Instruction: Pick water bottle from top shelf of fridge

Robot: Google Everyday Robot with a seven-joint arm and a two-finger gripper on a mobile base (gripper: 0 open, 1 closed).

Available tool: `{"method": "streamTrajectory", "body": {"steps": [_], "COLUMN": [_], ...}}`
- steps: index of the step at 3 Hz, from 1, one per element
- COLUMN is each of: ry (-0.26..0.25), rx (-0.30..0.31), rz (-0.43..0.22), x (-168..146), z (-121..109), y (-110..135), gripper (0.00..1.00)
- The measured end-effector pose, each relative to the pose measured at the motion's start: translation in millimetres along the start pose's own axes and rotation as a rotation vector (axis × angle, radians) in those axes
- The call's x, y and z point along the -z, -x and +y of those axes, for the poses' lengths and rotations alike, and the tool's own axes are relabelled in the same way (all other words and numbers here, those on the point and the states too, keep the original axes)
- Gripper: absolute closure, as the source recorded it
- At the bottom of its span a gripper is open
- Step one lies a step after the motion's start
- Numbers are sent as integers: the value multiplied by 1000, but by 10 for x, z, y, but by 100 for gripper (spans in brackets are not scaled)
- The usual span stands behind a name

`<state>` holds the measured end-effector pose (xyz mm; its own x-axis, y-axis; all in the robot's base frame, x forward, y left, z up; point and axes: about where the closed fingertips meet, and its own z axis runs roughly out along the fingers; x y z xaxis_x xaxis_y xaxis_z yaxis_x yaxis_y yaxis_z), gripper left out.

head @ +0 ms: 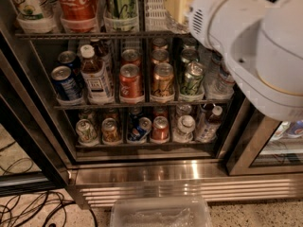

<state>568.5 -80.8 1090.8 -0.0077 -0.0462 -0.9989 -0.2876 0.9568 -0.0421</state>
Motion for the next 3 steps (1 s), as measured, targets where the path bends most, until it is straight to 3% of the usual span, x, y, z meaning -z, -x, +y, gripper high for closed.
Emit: {"method": "streamTrajectory", "body": {"steps": [1,3], "ry": [58,76], "rx": [10,24], "rz": [40,48], "x": [218,276], "z": [-23,22], "y": [-152,-202], "gripper": [100,100]}}
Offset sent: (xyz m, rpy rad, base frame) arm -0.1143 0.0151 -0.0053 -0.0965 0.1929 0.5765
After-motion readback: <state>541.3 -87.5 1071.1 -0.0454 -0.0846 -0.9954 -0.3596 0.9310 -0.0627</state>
